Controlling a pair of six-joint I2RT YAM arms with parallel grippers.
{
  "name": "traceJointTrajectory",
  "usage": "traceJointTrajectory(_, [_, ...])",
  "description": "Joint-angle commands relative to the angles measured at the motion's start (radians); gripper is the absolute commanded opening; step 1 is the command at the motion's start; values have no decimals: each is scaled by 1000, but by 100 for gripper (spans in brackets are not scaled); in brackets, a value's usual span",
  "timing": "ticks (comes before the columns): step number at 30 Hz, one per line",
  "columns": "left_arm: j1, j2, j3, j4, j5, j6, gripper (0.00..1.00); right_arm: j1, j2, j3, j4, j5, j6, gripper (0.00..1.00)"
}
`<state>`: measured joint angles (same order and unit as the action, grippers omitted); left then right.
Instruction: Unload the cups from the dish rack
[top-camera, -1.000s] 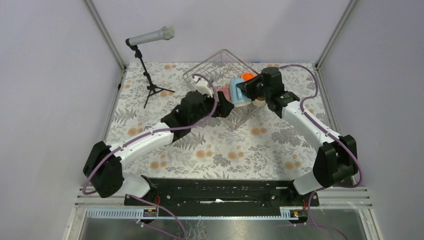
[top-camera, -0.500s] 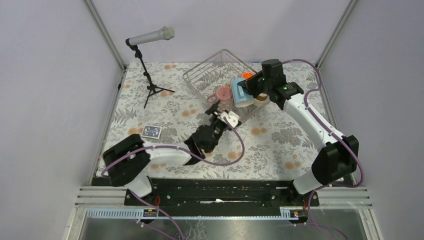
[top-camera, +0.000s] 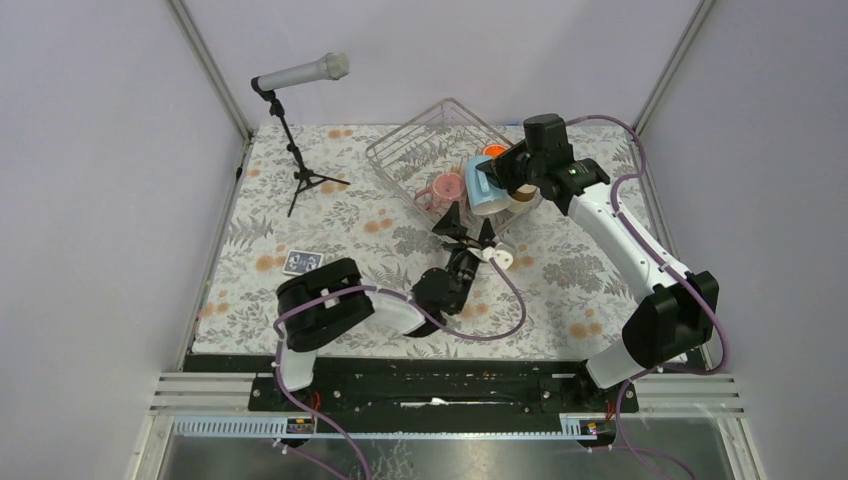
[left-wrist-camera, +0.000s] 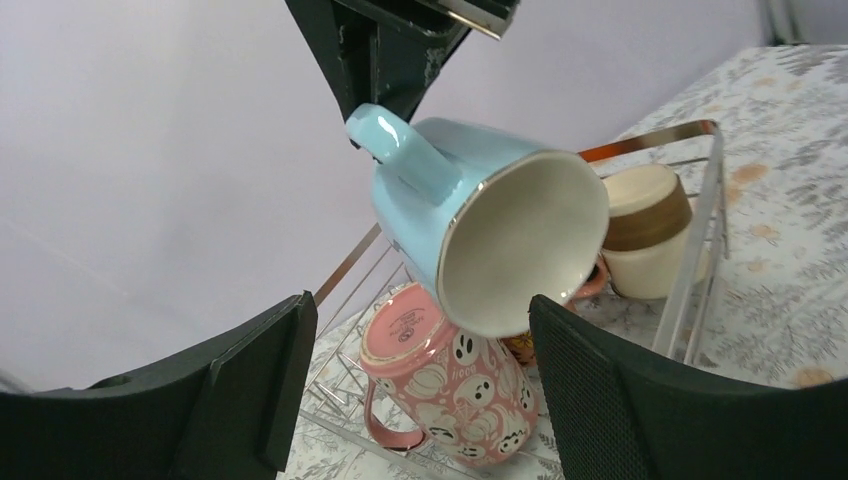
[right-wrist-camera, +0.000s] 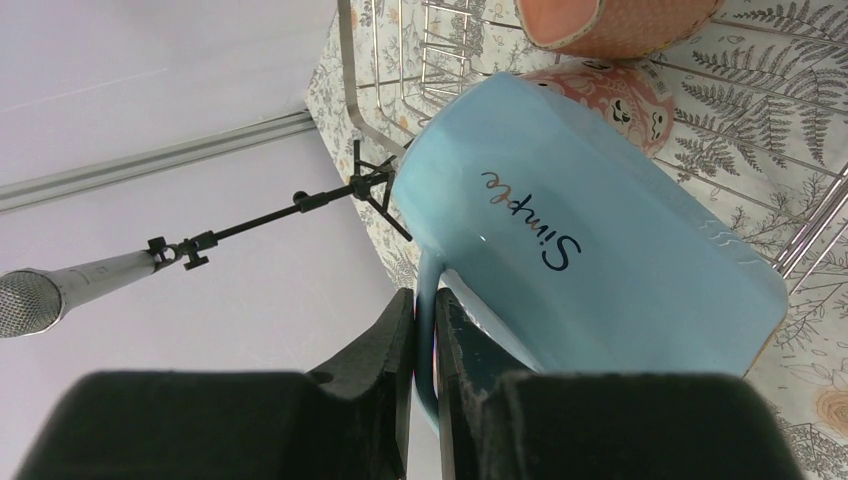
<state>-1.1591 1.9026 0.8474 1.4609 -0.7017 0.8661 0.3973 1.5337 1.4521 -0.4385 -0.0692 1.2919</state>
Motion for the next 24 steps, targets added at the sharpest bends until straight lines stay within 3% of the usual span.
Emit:
traceJointTrajectory(1, [2, 40, 104, 139, -121, 27, 83, 0, -32, 50, 42, 15, 14, 0])
traceJointTrajectory(9, [39, 83, 185, 130, -167, -47, 78, 2, -39, 49, 35, 16, 21, 0])
traceJointTrajectory(17, [60, 64, 183, 50, -135, -202, 55, 3, -38, 54, 10, 51, 38, 0])
traceJointTrajectory(20, [68, 46, 178, 7, -125, -265, 39, 5, -32, 63, -10, 63, 49, 0])
traceJointTrajectory(24, [83, 31, 186, -39, -128, -314, 36, 19, -24, 83, -41, 101, 51, 0])
